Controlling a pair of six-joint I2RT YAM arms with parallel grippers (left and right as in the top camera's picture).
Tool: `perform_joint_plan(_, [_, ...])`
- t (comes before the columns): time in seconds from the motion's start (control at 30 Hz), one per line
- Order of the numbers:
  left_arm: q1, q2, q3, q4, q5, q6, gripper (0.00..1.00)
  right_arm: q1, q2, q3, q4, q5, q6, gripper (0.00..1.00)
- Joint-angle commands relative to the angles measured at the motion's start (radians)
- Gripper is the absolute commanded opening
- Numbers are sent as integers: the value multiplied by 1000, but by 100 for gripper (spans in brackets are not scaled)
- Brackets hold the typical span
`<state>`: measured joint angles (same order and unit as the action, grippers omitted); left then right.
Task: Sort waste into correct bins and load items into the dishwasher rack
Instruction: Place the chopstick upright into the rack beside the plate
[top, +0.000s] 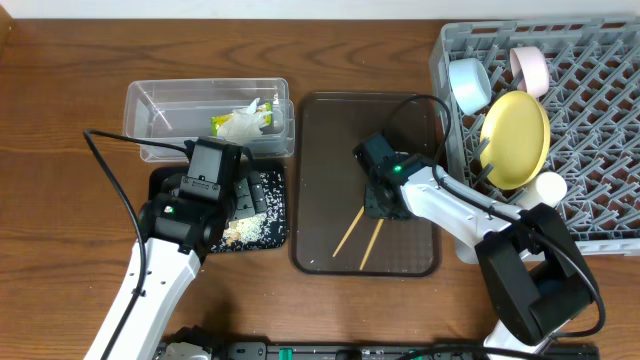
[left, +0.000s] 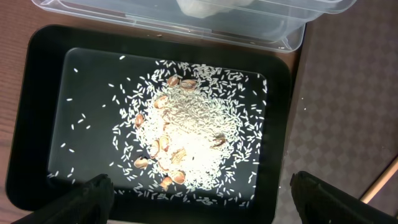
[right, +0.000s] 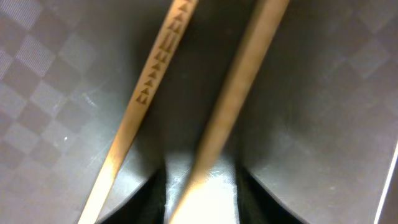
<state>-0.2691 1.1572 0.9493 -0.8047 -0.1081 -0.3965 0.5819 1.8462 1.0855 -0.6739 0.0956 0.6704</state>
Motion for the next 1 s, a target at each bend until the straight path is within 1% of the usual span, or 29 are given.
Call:
perform_joint_plan(0.0, [5, -1, 4, -2, -8, -10, 93, 3, 10, -7, -2, 2, 13, 18])
perform_joint_plan(0.03, [5, -1, 4, -2, -8, -9, 93, -1, 5, -6, -3, 2, 13, 12])
perform_joint_plan(0.13, [5, -1, 4, -2, -8, -9, 93, -23, -24, -1, -25, 2, 7, 1])
perform_joint_plan(0.27, [5, -1, 4, -2, -8, -9, 93, -76, -111, 28, -73, 2, -78, 1])
perform_joint_plan(0.47, [5, -1, 4, -2, -8, -9, 93, -183, -283, 113, -149, 2, -271, 1])
perform_joint_plan(0.6, [5, -1, 4, -2, -8, -10, 93, -285, -362, 140, -157, 7, -433, 1])
perform_joint_plan(0.8, [5, -1, 4, -2, -8, -9, 93, -427, -362, 146, -154, 5, -635, 1])
perform_joint_plan(0.97, [5, -1, 4, -2, -8, -10, 93, -490, -345, 146, -153, -1, -695, 1])
